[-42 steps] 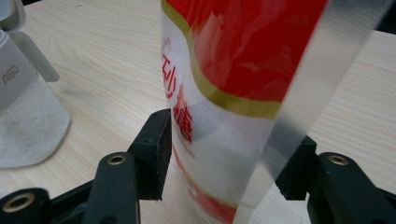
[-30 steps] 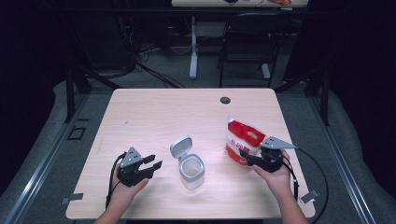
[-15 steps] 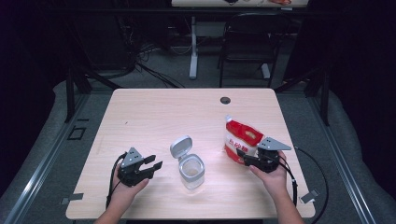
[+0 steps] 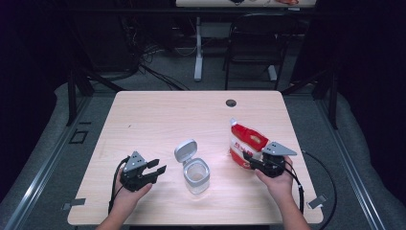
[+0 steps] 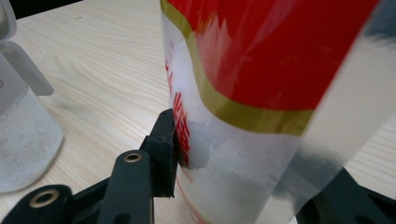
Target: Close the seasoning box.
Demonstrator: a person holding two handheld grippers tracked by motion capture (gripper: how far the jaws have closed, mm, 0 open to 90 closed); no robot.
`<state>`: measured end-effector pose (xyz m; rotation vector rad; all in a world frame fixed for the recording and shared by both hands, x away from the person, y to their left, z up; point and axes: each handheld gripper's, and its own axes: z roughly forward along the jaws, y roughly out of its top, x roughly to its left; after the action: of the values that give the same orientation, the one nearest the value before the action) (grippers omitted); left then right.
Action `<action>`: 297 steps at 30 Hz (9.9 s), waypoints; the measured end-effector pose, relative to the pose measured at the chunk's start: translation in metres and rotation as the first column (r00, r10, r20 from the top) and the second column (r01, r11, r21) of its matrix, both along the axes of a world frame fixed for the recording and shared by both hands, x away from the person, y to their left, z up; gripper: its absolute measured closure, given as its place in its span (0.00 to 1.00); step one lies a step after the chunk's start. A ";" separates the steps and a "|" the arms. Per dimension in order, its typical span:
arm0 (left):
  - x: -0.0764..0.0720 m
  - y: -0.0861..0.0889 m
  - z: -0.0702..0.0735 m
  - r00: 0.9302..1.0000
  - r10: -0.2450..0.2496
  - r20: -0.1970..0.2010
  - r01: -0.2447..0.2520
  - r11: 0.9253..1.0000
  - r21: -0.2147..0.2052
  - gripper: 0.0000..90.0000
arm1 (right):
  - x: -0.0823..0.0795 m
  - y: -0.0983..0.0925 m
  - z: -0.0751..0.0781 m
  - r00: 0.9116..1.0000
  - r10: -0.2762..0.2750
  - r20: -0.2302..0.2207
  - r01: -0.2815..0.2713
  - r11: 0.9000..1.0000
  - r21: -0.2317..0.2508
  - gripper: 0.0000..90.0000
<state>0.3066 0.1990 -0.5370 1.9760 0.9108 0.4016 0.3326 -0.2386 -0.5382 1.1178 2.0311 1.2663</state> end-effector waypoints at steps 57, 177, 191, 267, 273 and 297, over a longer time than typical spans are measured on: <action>0.009 -0.046 0.036 0.993 -0.112 0.037 0.114 0.991 -0.067 0.87 | -0.015 0.006 0.008 1.000 -0.005 0.004 0.005 0.999 -0.053 0.64; -0.015 -0.009 0.026 0.996 -0.067 0.065 0.068 0.998 -0.018 0.72 | -0.076 0.070 0.048 0.912 0.225 0.343 0.109 0.672 -0.732 0.66; -0.015 -0.009 0.025 0.995 -0.070 0.065 0.071 0.997 -0.010 0.72 | -0.078 0.076 0.043 0.892 0.264 0.368 0.139 0.614 -0.777 0.66; -0.018 -0.014 0.026 0.994 -0.081 0.076 0.082 0.997 -0.009 0.71 | -0.089 0.095 0.055 0.826 0.488 0.284 0.133 0.321 -0.938 0.68; -0.018 -0.015 0.026 0.994 -0.082 0.074 0.083 0.996 -0.009 0.71 | -0.092 0.097 0.056 0.821 0.503 0.272 0.126 0.306 -0.944 0.68; -0.018 -0.015 0.025 0.993 -0.087 0.074 0.088 0.996 -0.005 0.72 | -0.092 0.104 0.062 0.806 0.550 0.219 0.099 0.239 -0.966 0.69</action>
<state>0.2888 0.1840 -0.5116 1.9727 0.7748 0.4176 0.2404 -0.1346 -0.4762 -0.1991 1.9411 0.1106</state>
